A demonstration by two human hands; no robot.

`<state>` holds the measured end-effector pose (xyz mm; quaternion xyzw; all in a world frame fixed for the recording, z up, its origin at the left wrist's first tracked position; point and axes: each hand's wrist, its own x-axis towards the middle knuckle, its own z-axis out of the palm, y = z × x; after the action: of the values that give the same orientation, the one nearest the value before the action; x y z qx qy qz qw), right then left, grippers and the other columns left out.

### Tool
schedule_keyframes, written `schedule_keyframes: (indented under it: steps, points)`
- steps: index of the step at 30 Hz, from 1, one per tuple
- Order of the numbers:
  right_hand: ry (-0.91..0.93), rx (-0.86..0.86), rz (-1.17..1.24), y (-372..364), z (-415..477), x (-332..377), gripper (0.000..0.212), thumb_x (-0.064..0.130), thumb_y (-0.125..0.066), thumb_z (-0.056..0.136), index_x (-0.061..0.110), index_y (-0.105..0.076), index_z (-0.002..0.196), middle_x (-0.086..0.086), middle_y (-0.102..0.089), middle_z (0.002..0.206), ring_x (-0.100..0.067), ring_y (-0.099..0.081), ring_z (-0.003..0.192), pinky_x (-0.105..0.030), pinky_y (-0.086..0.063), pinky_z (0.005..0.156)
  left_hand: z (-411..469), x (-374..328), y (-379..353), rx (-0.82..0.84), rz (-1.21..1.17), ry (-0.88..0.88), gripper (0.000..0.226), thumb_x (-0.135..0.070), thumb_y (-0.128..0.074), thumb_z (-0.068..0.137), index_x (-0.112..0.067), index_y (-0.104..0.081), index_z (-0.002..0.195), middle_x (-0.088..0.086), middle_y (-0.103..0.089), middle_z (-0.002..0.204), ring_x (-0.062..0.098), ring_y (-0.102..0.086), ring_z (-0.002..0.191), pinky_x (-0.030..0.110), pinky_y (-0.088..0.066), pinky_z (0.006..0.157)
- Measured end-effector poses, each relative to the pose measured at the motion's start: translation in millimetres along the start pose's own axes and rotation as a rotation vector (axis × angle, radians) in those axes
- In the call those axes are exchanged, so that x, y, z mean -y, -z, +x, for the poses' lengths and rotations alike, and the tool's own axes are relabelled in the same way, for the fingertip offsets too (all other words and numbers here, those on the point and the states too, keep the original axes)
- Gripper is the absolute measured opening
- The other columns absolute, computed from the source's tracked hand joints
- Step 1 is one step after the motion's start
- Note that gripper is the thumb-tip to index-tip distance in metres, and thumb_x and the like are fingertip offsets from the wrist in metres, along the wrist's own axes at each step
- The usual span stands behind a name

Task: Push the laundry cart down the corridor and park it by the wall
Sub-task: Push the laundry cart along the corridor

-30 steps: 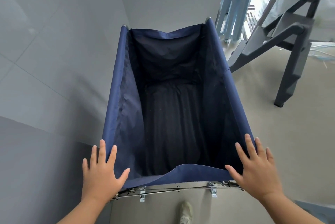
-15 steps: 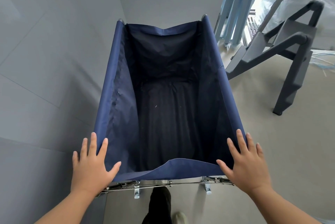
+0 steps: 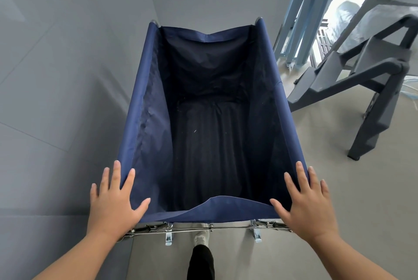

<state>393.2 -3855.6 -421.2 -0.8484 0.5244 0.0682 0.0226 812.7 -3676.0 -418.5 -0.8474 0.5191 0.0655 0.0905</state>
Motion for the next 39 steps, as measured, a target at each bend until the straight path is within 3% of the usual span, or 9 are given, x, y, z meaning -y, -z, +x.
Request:
schedule_keyframes:
  steps: [7,12,18,31,36,39]
  points:
    - [0.006,-0.003,0.007,6,41,1,0.080,0.066,-0.041,0.085,0.005,-0.065,0.131,-0.024,-0.041,0.156,-0.051,-0.040,0.140,-0.065,-0.038,0.103,41,4,7,0.010,-0.008,0.000,0.092,-0.071,-0.038,0.075,-0.009,-0.054,0.141,0.022,-0.024,0.161,0.048,-0.033,0.140,0.070,-0.037,0.098]
    - [0.004,0.007,0.012,10,75,2,0.080,0.067,-0.042,0.085,0.006,-0.064,0.132,-0.022,-0.040,0.157,-0.051,-0.039,0.140,-0.065,-0.037,0.104,74,7,12,0.002,-0.003,0.003,0.101,-0.081,-0.009,0.083,-0.010,-0.053,0.141,0.022,-0.022,0.161,0.049,-0.033,0.140,0.069,-0.036,0.098]
    - [0.001,0.011,0.015,16,117,6,0.081,0.067,-0.040,0.085,0.006,-0.064,0.133,-0.022,-0.038,0.158,-0.051,-0.039,0.141,-0.066,-0.038,0.104,117,10,18,-0.017,0.005,-0.004,0.092,-0.071,-0.040,0.073,-0.010,-0.054,0.140,0.022,-0.023,0.161,0.049,-0.033,0.140,0.070,-0.037,0.098]
    - [-0.012,0.047,0.006,29,187,14,0.082,0.067,-0.039,0.085,0.005,-0.064,0.132,-0.024,-0.037,0.158,-0.052,-0.037,0.141,-0.066,-0.037,0.104,190,20,28,-0.025,-0.015,-0.006,0.090,-0.071,-0.041,0.074,-0.013,-0.051,0.143,0.019,-0.020,0.163,0.046,-0.032,0.141,0.068,-0.037,0.099]
    - [-0.032,0.062,0.013,34,211,18,0.095,0.075,-0.013,0.093,0.004,-0.064,0.132,-0.024,-0.038,0.157,-0.053,-0.037,0.141,-0.067,-0.036,0.103,215,22,34,-0.019,-0.020,-0.014,0.090,-0.070,-0.041,0.075,-0.013,-0.051,0.143,0.019,-0.021,0.163,0.046,-0.033,0.141,0.068,-0.038,0.099]
    - [-0.038,0.059,0.015,37,225,20,0.097,0.075,-0.011,0.093,0.004,-0.064,0.132,-0.025,-0.038,0.157,-0.053,-0.037,0.140,-0.068,-0.037,0.102,230,23,38,-0.023,-0.021,-0.020,0.089,-0.070,-0.041,0.075,-0.013,-0.052,0.142,0.019,-0.023,0.162,0.046,-0.034,0.141,0.068,-0.039,0.099]
